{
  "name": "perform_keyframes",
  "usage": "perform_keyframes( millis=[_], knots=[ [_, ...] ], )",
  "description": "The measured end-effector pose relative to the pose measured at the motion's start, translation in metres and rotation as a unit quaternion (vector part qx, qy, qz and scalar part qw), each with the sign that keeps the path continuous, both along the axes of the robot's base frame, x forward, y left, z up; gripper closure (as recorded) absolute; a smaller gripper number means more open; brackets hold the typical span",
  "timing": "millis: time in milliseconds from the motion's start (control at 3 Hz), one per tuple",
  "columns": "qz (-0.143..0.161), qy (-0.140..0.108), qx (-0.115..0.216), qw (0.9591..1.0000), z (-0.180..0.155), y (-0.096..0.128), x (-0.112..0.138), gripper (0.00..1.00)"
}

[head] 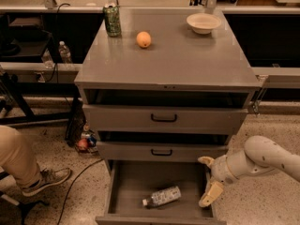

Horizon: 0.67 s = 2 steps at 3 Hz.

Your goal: Pick blue plastic bottle from bottom drawer and place on counter

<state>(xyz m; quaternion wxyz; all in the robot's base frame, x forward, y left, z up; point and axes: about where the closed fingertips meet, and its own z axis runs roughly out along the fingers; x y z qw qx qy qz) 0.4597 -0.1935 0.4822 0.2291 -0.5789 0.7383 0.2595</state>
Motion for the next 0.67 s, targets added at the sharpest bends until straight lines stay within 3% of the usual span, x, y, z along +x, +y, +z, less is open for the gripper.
perform_keyframes(
  millis=[333, 667],
  knots=[
    [-0.008, 0.004, 0.001, 1.0000, -0.033, 0.003, -0.003, 0.00],
    [-0.005, -0.004, 0.026, 0.9996, -0.090, 0.017, -0.001, 0.00]
  ],
)
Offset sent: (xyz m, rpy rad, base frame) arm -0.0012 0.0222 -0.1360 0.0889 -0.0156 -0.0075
